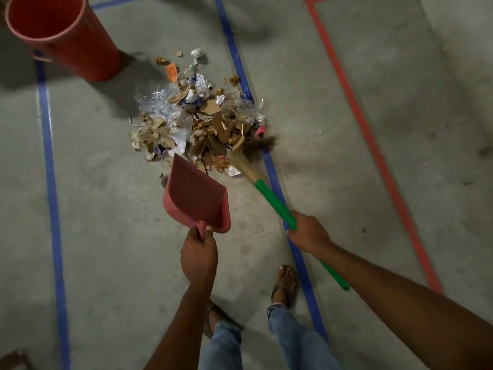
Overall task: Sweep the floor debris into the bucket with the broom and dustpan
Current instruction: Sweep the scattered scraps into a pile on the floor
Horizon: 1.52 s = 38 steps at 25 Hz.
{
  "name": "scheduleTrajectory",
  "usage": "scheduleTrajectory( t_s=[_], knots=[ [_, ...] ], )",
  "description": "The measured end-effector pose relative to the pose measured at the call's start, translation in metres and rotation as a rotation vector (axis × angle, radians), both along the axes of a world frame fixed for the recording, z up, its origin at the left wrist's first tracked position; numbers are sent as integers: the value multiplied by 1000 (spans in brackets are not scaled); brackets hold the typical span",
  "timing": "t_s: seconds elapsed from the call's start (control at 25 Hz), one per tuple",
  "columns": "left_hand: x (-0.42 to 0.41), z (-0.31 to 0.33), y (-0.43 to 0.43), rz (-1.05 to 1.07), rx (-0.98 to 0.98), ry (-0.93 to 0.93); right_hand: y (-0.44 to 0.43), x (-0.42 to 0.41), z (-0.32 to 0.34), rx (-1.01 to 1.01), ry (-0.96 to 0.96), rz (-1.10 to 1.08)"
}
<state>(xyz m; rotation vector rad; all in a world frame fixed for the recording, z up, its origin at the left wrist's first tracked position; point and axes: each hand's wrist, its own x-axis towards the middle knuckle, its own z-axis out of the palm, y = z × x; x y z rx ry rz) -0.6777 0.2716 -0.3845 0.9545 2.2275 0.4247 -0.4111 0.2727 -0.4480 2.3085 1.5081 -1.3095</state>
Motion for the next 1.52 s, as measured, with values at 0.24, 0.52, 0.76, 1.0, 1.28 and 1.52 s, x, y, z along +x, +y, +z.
scheduleTrajectory(
  t_s=[0.24, 0.52, 0.76, 1.0, 1.28, 1.52],
  knots=[
    [61, 13, 48, 57, 26, 16, -30, 66, 78, 173, -53, -1],
    [101, 14, 120, 112, 62, 18, 14, 162, 103, 244, -137, 26],
    [106, 7, 188, 105, 42, 36, 115, 193, 81, 145, -38, -135],
    [155, 0, 267, 119, -12, 44, 285, 233, 39, 57, -133, -35],
    [247, -10, 344, 373, -7, -1, 423, 266, 18, -82, -117, 392],
    [305, -4, 408, 502, 34, -57, 446, 350, 76, 79, -149, 452]
  ],
)
